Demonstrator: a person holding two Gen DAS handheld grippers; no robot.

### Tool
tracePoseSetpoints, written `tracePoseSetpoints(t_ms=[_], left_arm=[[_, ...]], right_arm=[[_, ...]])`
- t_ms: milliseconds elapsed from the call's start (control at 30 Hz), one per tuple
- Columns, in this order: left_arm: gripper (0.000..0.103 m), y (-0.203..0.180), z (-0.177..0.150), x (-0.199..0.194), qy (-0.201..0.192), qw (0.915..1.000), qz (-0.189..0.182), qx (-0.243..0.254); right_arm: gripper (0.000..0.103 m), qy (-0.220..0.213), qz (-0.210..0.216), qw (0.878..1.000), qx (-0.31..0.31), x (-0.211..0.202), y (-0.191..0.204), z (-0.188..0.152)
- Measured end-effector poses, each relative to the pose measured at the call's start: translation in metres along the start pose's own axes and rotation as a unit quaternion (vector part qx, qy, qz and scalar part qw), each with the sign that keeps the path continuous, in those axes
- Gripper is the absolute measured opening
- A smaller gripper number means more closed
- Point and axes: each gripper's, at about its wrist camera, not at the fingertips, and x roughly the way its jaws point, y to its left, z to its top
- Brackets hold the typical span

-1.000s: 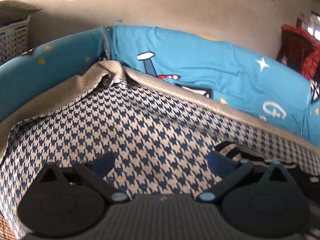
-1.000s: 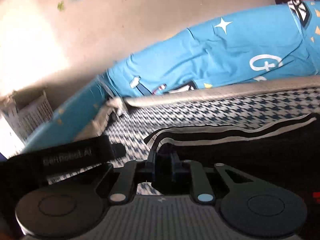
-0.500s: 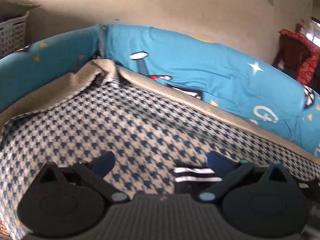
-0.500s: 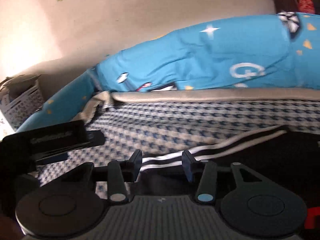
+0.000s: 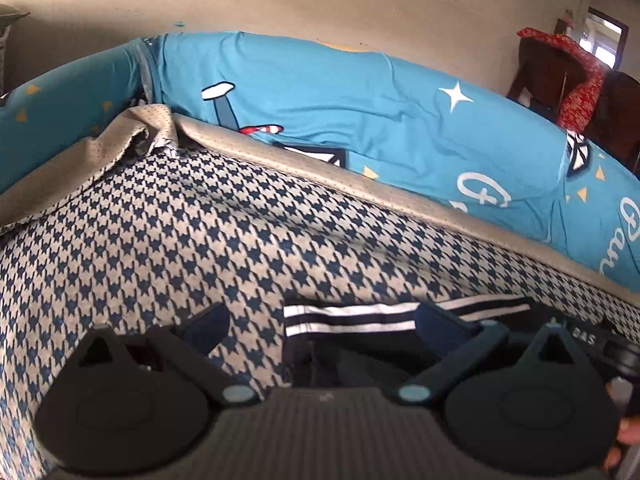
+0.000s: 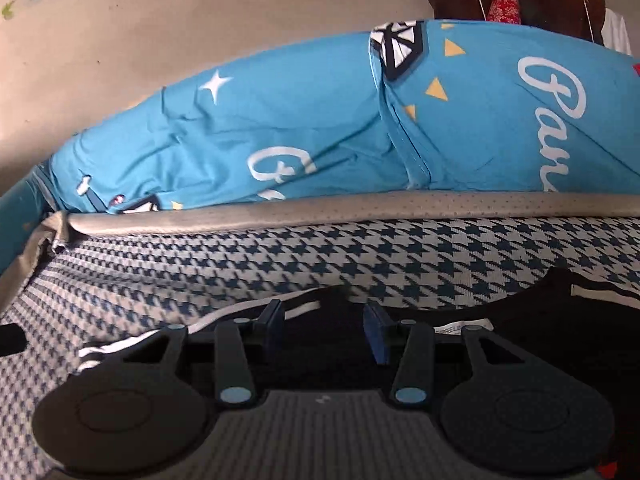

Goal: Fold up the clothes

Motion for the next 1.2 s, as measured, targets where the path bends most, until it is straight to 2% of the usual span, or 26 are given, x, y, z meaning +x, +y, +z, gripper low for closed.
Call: tracePoseSetpoints(t_ms=[133,300,400,500,567,633,767,800,867,900,933,967,1133,1200], left_arm=[[0.103,-0.004,-0.001,0.002,0.003,1.0000,-0.002,0.007],[0.103,-0.007,-0.003,0.004,0.008,0.9998,-0.002,0.015],[0.103,-0.008,-0.003,0.004,0.009,0.9998,-0.003,0.016],[0.103,-0.009,-0.003,0.005,0.009,0.9998,-0.003,0.018],[0.103,-0.010,-0.003,0.006,0.011,0.9998,-0.003,0.019],[0.103,-0.011,-0.003,0.006,0.011,0.9998,-0.005,0.016],[0.103,-0.016,-0.005,0.006,0.013,0.9996,-0.009,0.022],[0.103,-0.017,-0.006,0.006,0.014,0.9996,-0.010,0.024],[0.103,-0.019,-0.006,0.007,0.014,0.9995,-0.012,0.026],[0.103,-0.019,-0.006,0.007,0.014,0.9995,-0.013,0.025],[0.103,-0.020,-0.006,0.007,0.014,0.9995,-0.013,0.024],[0.103,-0.020,-0.007,0.006,0.014,0.9996,-0.014,0.022],[0.103,-0.025,-0.007,0.006,0.014,0.9995,-0.019,0.022],[0.103,-0.027,-0.008,0.006,0.014,0.9994,-0.021,0.023]], right_arm=[[0.045,0.014,-0.002,1.000,-0.015,0.015,-0.001,0.000],[0.045,0.013,0.000,0.998,-0.057,0.024,0.007,-0.003],[0.021,0.015,-0.012,0.996,-0.087,0.032,0.016,-0.006],[0.008,0.006,-0.019,0.994,-0.105,0.034,0.022,-0.007],[0.007,-0.009,-0.020,0.996,-0.091,0.032,0.022,-0.004],[0.007,-0.047,-0.027,0.995,-0.084,0.025,0.024,0.000],[0.008,-0.123,-0.047,0.990,-0.054,0.012,0.025,0.010],[0.008,-0.114,-0.046,0.991,-0.051,0.013,0.024,0.011],[0.020,-0.094,-0.042,0.994,-0.046,0.016,0.022,0.013],[0.035,-0.085,-0.041,0.995,-0.043,0.017,0.021,0.014],[0.042,-0.080,-0.034,0.996,-0.037,0.015,0.018,0.014],[0.042,-0.075,-0.029,0.996,-0.031,0.013,0.015,0.015],[0.042,-0.076,-0.091,0.990,-0.073,-0.003,-0.009,0.016],[0.042,-0.066,-0.111,0.990,-0.056,-0.007,-0.033,0.015]])
